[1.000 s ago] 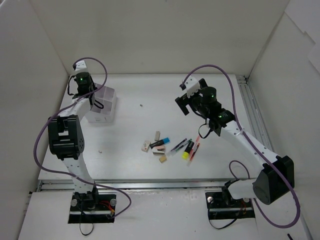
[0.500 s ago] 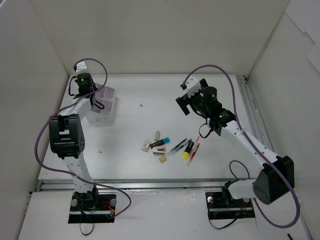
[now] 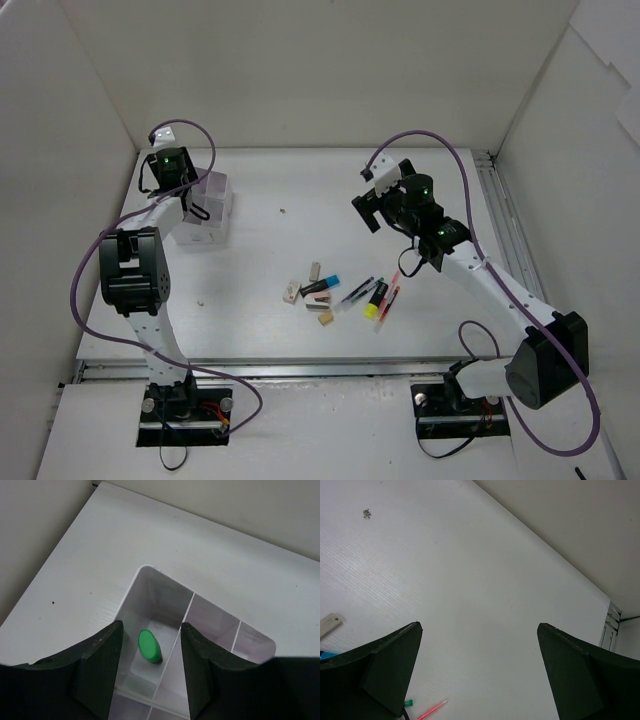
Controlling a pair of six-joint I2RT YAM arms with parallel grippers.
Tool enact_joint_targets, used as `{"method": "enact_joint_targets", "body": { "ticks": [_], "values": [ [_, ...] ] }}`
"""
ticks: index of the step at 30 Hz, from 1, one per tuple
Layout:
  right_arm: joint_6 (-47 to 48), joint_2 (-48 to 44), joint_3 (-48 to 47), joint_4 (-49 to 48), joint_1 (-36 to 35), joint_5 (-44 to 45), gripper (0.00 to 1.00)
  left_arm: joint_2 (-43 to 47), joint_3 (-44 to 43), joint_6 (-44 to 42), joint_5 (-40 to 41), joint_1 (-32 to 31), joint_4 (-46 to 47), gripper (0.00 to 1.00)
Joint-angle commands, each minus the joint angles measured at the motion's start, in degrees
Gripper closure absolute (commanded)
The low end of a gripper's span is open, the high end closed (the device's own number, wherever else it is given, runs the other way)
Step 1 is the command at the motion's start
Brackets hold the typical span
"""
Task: Sort the stationery into containers
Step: Place the pen in the storage box, then pick up the pen from the center of the board.
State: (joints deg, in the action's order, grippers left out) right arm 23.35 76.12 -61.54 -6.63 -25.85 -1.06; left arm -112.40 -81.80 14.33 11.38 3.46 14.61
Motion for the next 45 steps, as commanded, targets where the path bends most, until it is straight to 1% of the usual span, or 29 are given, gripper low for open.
{"method": "enact_joint_targets", "body": {
  "ticks": [1, 4, 5, 7, 8, 10, 12, 14, 18, 19, 20, 21, 22, 23, 25, 26, 27, 29, 30, 31, 33, 34, 35, 36, 37, 38, 39, 40, 45],
  "values": [
    [-0.77, -1.41, -0.95, -2.42, 0.36, 0.18, 0.02, 3.32, -1.43, 0.18, 0.40, 0.49, 1.74, 0.54],
    [-1.46, -1.67, -0.95, -2.16, 0.36, 0.18, 0.02, 5.17, -0.91, 0.09, -1.35, 0.49, 1.74, 0.46],
    [-2.25, -1.85, -1.13, -1.89, 0.27, 0.18, 0.02, 5.78, -0.56, 0.00, -2.40, 0.49, 1.65, 0.38],
    [-3.83, -2.20, -1.13, -1.19, 0.27, 0.36, 0.02, 8.06, -0.20, 0.00, -3.90, 0.49, 1.21, 0.31],
    [-5.76, -2.37, -0.87, -1.01, 0.36, 0.62, 0.02, 8.94, 0.41, 0.00, -5.12, 0.49, 1.12, 0.24],
    [-7.96, -2.81, -0.60, -0.14, 0.44, 0.80, 0.02, 12.19, 1.20, -0.09, -6.71, -0.03, 1.12, 0.17],
    [-11.65, -3.34, 0.45, 0.13, 0.36, 0.80, 0.02, 15.08, 1.90, -0.35, -8.21, -0.04, 0.95, 0.01],
    [-14.89, -4.13, 1.50, 1.09, 0.44, 0.88, 0.02, 16.85, 1.91, -0.70, -9.09, -0.73, -0.28, 0.01],
    [-22.72, -5.89, 2.65, 5.74, 0.36, 6.32, 0.02, 21.42, 0.85, -1.67, -10.40, -1.97, -5.11, 0.00],
    [-26.57, -6.07, 3.35, 6.28, 0.36, 7.90, 0.02, 22.22, 0.50, -1.32, -12.67, -1.97, -8.60, 0.01],
    [-27.82, -6.24, 3.70, 8.02, 0.36, 8.09, 0.02, 23.01, 0.15, -0.80, -13.48, -1.97, -10.55, 0.01],
    [-29.58, -6.42, 4.05, 9.69, 0.36, 8.09, 0.02, 24.75, 0.15, -0.27, -14.70, -1.97, -12.40, 0.01],
    [-32.81, -6.33, 4.49, 9.97, 0.27, 7.92, 0.02, 25.47, 0.32, 0.87, -17.24, -1.97, -16.68, 0.01],
    [-34.15, -6.16, 5.28, 10.15, 0.44, 5.31, 0.02, 26.35, 1.20, 1.40, -18.66, -1.97, -18.46, 0.01],
    [-39.58, -5.10, 5.73, 10.41, 0.01, 2.74, 0.02, 29.51, 3.13, 2.02, -22.08, -2.50, -21.62, 0.01],
    [-41.35, -4.67, 6.25, 10.41, -0.34, 1.69, 0.02, 30.65, 6.27, 2.19, -24.88, -3.28, -21.90, 0.01],
    [-43.11, -4.05, 6.60, 10.59, -1.56, 2.72, 0.02, 33.36, 7.95, 1.85, -26.83, -3.29, -22.08, 0.01],
    [-46.81, -3.96, 7.65, 11.38, -1.93, 7.44, 0.02, 35.49, 11.73, -2.10, -33.40, -6.70, -21.38, 0.00],
    [-47.86, -4.31, 8.18, 11.99, -1.75, 9.65, 0.02, 36.28, 11.84, -4.11, -33.96, -8.54, -22.25, 0.01],
    [-49.62, -5.27, 8.62, 13.65, -1.58, 11.33, 0.02, 36.20, 11.66, -5.96, -33.44, -13.43, -25.13, 0.01],
    [-51.56, -7.29, 9.50, 16.63, 0.34, 13.54, 0.02, 34.62, 10.52, -11.41, -27.48, -19.17, -27.69, 0.01],
    [-53.74, -7.99, 10.03, 17.70, 0.79, 13.45, 0.02, 33.92, 10.52, -12.99, -23.28, -24.59, -28.66, 0.00],
    [-54.55, -8.87, 11.25, 18.40, 2.02, 13.89, 0.02, 32.69, 11.30, -16.49, -21.68, -27.17, -28.59, 0.00],
    [-55.25, -10.53, 12.05, 19.89, 2.72, 13.98, 0.02, 32.16, 11.75, -17.74, -20.35, -29.46, -27.54, 0.00],
    [-56.56, -11.51, 13.27, 20.69, 3.25, 14.50, 0.02, 31.55, 12.62, -18.45, -18.43, -33.31, -27.10, 0.01],
    [-57.53, -14.13, 14.33, 23.57, 4.82, 15.03, 0.02, 29.71, 12.80, -20.55, -18.49, -36.57, -26.57, 0.01],
    [-57.72, -14.15, 14.34, 23.60, 4.84, 15.03, 0.02, 29.69, 12.81, -20.57, -18.84, -36.60, -26.65, 0.01],
    [-57.72, -15.02, 14.95, 24.81, 5.45, 15.56, 0.02, 28.13, 12.63, -21.18, -18.93, -39.30, -26.83, 0.01],
    [-57.19, -22.93, 18.64, 28.87, 8.35, 15.92, 0.02, 21.80, 11.23, -23.64, -16.13, -45.91, -26.57, 0.01]
  ]
}}
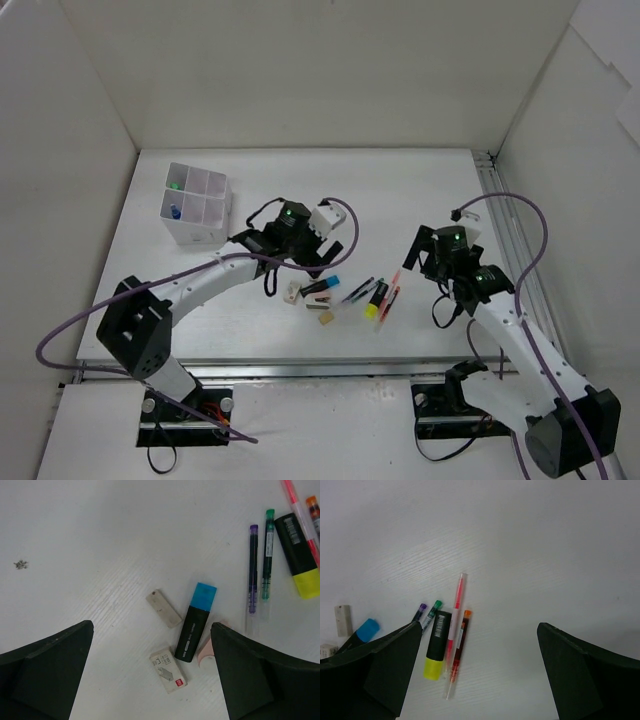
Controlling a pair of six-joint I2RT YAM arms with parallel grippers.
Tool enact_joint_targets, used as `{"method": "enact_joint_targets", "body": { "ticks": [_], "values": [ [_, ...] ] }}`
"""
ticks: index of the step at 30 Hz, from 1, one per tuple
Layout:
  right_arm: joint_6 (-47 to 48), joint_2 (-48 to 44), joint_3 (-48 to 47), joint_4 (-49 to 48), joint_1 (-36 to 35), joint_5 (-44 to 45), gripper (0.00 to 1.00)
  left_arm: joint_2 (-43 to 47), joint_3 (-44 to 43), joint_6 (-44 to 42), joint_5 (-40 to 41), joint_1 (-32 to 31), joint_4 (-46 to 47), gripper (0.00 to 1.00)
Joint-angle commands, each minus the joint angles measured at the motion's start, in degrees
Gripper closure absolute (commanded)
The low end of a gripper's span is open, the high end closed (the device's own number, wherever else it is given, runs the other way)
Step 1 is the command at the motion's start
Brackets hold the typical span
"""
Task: Sort the stationery into containers
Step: Pick up the pen from the center of the board.
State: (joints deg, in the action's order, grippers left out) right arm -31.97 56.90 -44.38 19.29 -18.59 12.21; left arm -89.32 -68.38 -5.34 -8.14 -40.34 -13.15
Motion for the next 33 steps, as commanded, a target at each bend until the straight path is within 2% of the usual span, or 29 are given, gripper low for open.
{"method": "enact_joint_targets", "body": {
  "ticks": [1, 8, 12, 21, 33],
  "values": [
    [-1.96, -4.69, 2.10, 3.12, 1.80, 2.12, 0.02, -3.56, -2.72, -4.23, 3.66, -2.90, 1.19, 0.01],
    [-0.47, -9.97, 4.74, 4.97, 3.56, 0.45, 0.02, -11.84, -6.06, -5.12, 2.60, -5.89, 0.49, 0.07],
    [0.94, -10.24, 4.92, 5.58, 4.17, 0.19, 0.02, -15.52, -8.25, -4.42, 3.31, -6.42, -0.03, 0.17],
    [2.52, -10.50, 5.36, 6.73, 5.49, 0.45, 0.02, -18.70, -7.91, -3.01, 5.24, -8.18, 0.05, 0.38],
    [3.05, -10.67, 5.18, 6.90, 6.64, 0.89, 0.02, -21.77, -7.73, -1.60, 1.73, -8.18, -0.21, 0.55]
  ]
}}
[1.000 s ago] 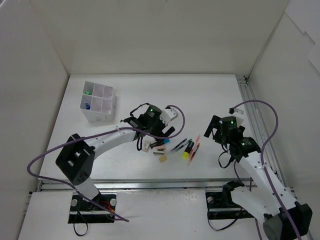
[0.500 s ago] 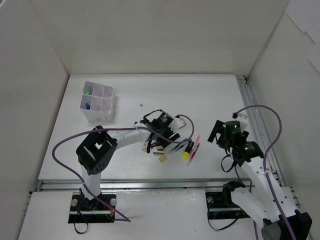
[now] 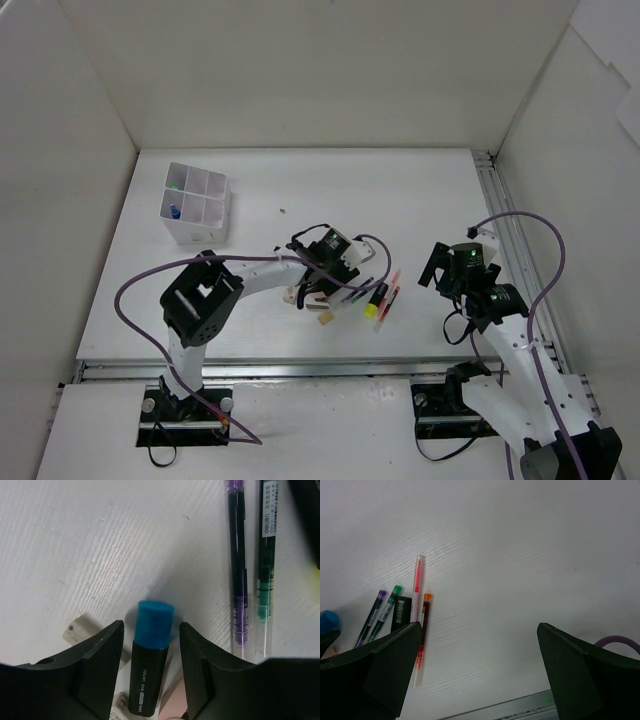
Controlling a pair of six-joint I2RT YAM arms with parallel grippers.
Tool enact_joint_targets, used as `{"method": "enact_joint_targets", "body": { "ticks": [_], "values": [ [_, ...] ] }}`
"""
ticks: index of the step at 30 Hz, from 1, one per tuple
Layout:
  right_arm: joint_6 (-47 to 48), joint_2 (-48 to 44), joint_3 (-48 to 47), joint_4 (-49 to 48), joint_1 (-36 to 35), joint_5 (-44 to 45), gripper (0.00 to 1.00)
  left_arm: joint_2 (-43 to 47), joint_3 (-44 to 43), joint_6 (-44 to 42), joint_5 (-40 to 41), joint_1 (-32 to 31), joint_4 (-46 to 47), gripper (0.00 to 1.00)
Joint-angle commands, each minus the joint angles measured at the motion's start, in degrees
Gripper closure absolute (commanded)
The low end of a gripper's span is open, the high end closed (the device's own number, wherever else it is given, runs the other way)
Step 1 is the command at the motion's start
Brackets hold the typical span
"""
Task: Sort the stationery into containers
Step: Pick up the pen from the center of the board.
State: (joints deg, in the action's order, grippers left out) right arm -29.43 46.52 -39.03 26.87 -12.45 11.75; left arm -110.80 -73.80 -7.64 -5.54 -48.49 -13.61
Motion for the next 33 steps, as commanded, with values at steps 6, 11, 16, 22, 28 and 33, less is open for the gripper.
{"method": "enact_joint_targets", "body": {
  "ticks": [6, 11, 16, 22, 28, 33],
  "values": [
    [0.52, -0.99, -0.26, -0.60, 0.76, 1.52, 0.02, -0.47, -2.05, 2.01, -3.86, 2.43, 0.51, 0.67],
    [0.69, -1.52, -0.61, -0.42, 0.85, 2.05, 0.02, 0.32, -1.52, 2.45, -4.13, 3.58, 0.86, 0.82],
    [0.78, -1.79, -1.05, -0.42, 0.85, 2.23, 0.02, 1.11, -2.22, 2.02, -0.88, 4.10, 1.21, 1.00],
    [0.95, -2.66, -1.67, -0.51, 0.85, 1.88, 0.02, 5.15, -4.68, 0.43, -0.61, 6.29, 4.71, 1.00],
    [1.30, -3.10, -2.72, -0.59, 0.85, 3.01, 0.02, 14.98, -5.21, 1.22, 1.57, 11.92, 12.09, 1.00],
    [1.39, -2.23, -3.95, -1.12, 0.85, 4.68, 0.02, 20.27, -5.30, 6.48, 12.73, 20.25, 20.00, 1.00]
  ]
}}
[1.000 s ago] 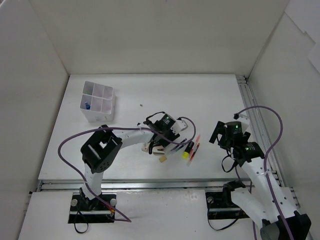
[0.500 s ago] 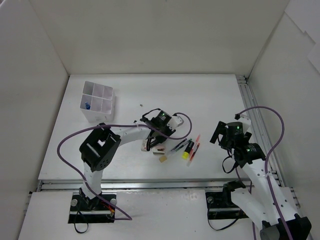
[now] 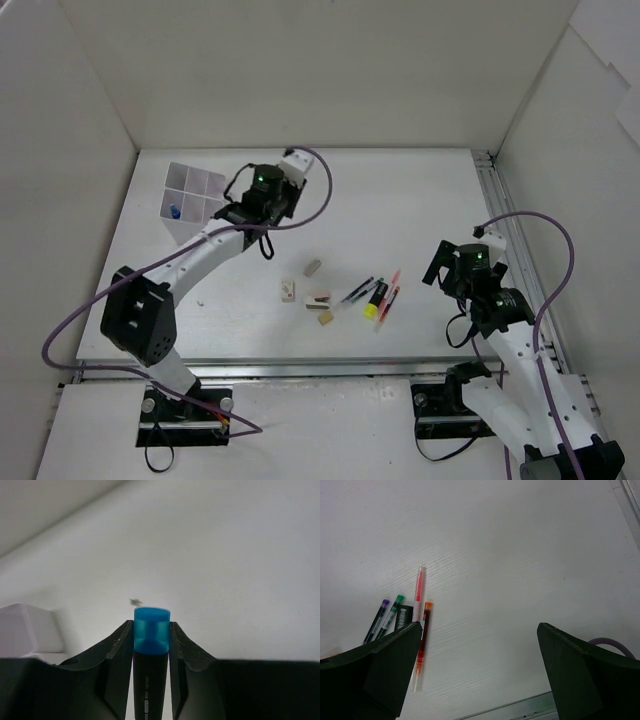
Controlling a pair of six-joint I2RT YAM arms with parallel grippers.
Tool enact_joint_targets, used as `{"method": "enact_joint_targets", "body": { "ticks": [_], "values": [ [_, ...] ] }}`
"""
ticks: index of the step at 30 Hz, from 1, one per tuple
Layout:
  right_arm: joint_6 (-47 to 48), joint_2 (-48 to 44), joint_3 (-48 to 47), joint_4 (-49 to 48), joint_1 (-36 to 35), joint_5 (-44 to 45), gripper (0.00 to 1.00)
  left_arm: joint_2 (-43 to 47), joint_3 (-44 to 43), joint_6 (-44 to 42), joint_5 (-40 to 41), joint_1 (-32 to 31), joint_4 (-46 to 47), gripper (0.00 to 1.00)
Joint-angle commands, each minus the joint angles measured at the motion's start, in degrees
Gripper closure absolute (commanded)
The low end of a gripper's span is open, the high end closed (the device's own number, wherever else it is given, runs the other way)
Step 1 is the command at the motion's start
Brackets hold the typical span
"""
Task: Sort the stationery into containers
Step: Pick up the pen from the center of the board, then place the pen in the storage box.
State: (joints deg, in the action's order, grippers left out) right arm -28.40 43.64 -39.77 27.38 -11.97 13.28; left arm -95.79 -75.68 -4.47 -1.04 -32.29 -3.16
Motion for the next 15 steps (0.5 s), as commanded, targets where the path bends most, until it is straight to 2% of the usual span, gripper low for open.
{"method": "enact_joint_targets", "body": {
  "ticks": [1, 7, 12, 15],
  "values": [
    [0.37, 1.01, -3.56, -1.80, 0.45, 3.68, 0.02, 6.39, -4.03, 6.11, 12.25, 5.73, 10.18, 1.00],
    [1.16, 4.43, -6.28, -4.17, 0.54, 6.49, 0.02, 5.27, -8.07, 14.03, 23.43, 18.73, 16.69, 1.00],
    [2.82, 9.52, -9.35, -5.84, 0.37, 7.82, 0.02, -1.14, -12.21, 18.79, 24.07, 27.36, 21.86, 1.00],
    [3.88, 12.34, -10.76, -6.46, 0.54, 7.38, 0.02, -4.58, -11.69, 17.30, 18.54, 30.71, 29.49, 1.00]
  ]
}}
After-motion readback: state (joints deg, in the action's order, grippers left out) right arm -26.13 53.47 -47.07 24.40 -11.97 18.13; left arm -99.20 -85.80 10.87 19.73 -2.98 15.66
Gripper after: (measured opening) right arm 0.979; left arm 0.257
